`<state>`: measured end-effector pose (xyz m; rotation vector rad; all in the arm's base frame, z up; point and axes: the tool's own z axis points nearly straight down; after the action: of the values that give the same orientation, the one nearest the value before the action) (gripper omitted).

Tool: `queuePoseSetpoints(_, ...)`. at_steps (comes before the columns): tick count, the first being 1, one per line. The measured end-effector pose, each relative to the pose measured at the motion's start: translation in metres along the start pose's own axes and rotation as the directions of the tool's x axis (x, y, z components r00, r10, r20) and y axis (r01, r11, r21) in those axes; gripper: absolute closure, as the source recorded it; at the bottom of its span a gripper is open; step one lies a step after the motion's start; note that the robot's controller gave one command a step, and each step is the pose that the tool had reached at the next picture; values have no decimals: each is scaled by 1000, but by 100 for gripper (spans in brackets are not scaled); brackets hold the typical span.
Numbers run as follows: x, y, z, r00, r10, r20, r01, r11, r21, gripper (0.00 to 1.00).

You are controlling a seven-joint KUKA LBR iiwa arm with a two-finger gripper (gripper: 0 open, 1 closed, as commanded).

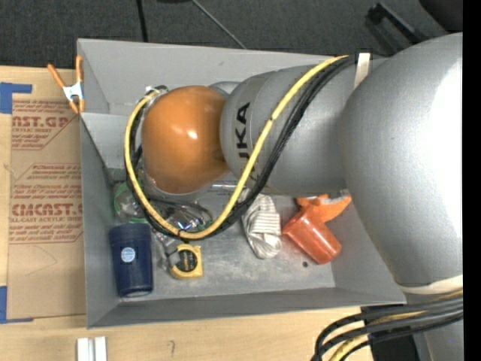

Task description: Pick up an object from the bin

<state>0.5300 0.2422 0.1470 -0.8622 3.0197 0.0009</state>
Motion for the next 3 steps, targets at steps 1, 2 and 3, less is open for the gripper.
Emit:
queuePoseSetpoints(1, 10, 12, 16, 1000, 18, 6, -18, 1000, -2, 0)
queuePoseSetpoints(2, 9, 11, 53, 966, -259, 2, 259, 966, 0, 0)
queuePoseSetpoints(3, 10, 10, 76, 926, -378, 3, 378, 926, -1, 100)
